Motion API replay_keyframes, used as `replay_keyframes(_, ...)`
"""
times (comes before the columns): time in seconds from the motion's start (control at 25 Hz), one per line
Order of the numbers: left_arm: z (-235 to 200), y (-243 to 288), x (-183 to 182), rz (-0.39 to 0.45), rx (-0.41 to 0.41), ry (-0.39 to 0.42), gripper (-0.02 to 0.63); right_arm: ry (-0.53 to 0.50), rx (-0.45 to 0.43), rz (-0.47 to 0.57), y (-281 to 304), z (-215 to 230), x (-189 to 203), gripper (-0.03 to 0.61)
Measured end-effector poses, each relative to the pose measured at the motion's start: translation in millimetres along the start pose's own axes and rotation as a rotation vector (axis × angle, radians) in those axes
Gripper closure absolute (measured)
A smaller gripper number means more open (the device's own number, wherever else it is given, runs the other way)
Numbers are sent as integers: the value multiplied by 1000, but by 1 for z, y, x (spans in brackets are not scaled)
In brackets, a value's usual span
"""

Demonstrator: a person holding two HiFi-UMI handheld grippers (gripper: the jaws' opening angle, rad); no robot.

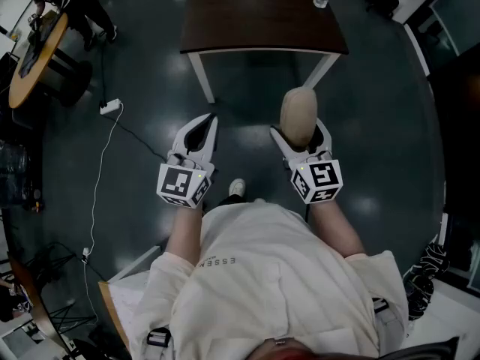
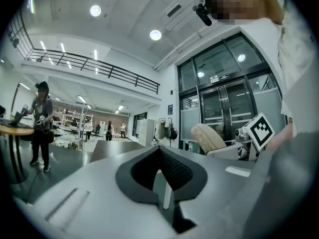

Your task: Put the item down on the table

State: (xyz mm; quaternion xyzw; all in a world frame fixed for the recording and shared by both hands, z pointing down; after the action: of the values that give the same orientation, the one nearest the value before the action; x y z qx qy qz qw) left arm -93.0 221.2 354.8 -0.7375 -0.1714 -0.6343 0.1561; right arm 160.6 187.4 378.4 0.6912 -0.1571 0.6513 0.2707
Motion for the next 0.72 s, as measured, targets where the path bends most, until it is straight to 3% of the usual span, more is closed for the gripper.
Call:
replay_keyframes(0.32,-20,2,3,1,-7,-20,597,-19,-2,-37,18,-3,1,187)
replay_keyframes(0.72,-97,24,4,-18,14,-55,597,21,77,-68,79,-8,-2,187)
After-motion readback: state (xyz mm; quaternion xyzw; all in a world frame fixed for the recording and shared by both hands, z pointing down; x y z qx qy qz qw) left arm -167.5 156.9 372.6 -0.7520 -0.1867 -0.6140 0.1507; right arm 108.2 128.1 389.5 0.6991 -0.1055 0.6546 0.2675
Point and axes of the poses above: the fingertips, and each gripper's own axes: y forward along the fingers, z to its right, x out of its underside, the point moved 9 cm from there along -y, backward along the fingers, and after that the axes turned 4 degrees about -y, right-handed, at the moved point
